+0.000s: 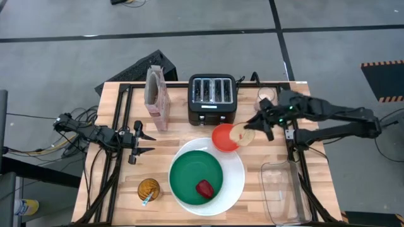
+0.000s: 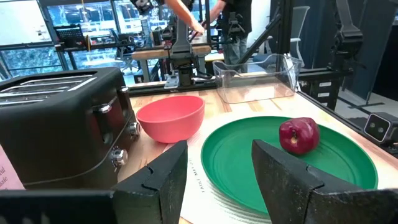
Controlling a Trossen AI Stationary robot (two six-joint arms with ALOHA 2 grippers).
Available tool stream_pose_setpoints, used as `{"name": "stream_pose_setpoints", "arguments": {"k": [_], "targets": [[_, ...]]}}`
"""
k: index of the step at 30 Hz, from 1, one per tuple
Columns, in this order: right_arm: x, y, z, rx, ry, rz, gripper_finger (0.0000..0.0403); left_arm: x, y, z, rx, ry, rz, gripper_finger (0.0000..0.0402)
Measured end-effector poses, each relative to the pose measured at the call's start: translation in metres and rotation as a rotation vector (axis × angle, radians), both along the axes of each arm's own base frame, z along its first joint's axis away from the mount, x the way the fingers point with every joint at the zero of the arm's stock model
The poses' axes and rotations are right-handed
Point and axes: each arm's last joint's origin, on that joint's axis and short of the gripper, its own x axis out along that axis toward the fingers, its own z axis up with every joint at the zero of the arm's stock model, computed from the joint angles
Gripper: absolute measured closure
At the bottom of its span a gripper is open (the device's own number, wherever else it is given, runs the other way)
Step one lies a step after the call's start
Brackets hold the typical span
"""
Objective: Arrange a breakfast setting
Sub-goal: Put the bagel on the green plate from the toaster
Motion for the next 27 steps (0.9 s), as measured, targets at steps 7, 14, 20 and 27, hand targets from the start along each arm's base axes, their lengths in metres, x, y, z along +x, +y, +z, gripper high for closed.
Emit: {"name": "stream_pose_setpoints", "arguments": {"k": [7,14,20,27], "targets": [[0.032,0.014,-0.027,-0.008,0.018,0.056,0.0321,0.0,0.0,0.0,0.0,0.0,0.0,0.0231],[0.073,0.028,-0.055,-0.019,0.076,0.1,0.0321,0.0,0.0,0.0,0.0,0.0,0.0,0.0231],[0.099,0.035,-0.074,-0.02,0.074,0.128,0.0321,0.0,0.0,0.0,0.0,0.0,0.0,0.0231],[0.121,0.038,-0.084,-0.019,0.011,0.137,0.0321,0.0,0.0,0.0,0.0,0.0,0.0,0.0231]]}}
